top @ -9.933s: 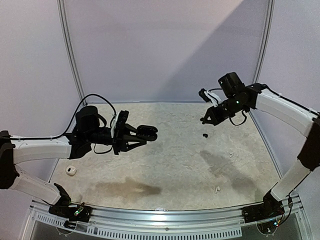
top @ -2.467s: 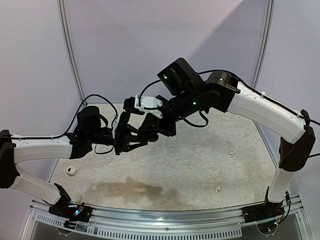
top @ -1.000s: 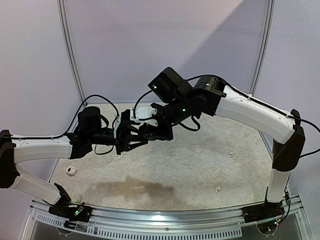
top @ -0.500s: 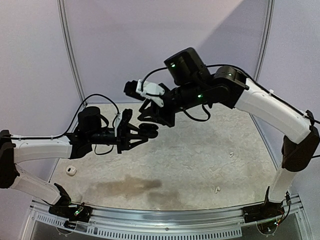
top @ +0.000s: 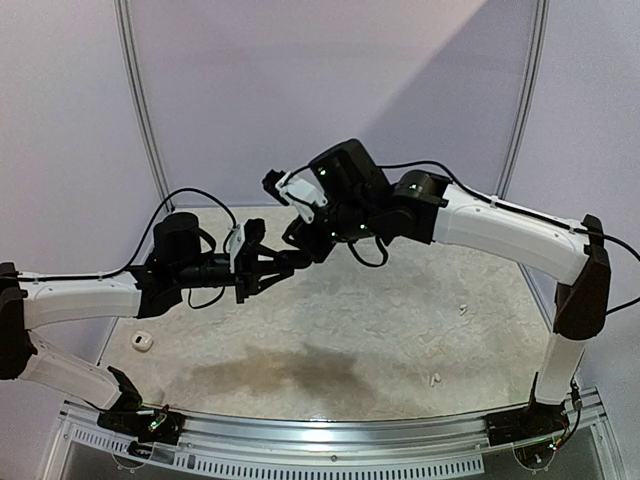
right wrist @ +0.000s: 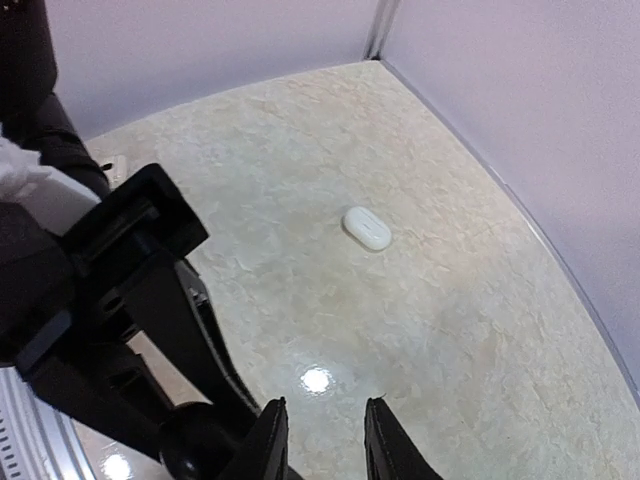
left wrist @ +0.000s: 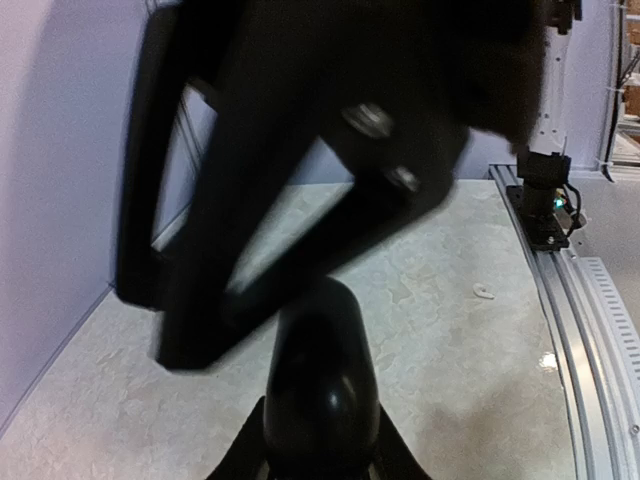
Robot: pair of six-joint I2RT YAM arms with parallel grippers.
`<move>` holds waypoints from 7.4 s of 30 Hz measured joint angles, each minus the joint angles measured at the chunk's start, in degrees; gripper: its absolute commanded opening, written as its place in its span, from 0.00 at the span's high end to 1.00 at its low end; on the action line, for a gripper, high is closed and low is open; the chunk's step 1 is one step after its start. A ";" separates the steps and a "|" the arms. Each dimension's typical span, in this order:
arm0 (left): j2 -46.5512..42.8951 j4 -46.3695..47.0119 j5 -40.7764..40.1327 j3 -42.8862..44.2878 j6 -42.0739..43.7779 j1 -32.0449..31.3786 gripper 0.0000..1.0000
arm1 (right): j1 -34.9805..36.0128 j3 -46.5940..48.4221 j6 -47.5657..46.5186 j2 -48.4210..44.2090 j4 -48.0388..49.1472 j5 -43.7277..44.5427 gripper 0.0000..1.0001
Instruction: Insert the wireless bluetooth earbuds into the charging case
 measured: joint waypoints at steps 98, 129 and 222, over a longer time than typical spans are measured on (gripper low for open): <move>24.24 -86.73 -42.97 15.85 20.79 50.12 0.15 | -15.47 -11.56 22.34 1.60 -5.14 6.05 0.01; 23.91 -86.99 -39.36 16.37 18.49 49.66 1.00 | -15.47 -16.96 16.98 -4.17 -2.71 9.86 0.01; -4.04 -32.30 13.49 19.04 2.40 -3.06 0.66 | 1.09 11.56 -20.68 -4.66 -28.70 -22.03 1.00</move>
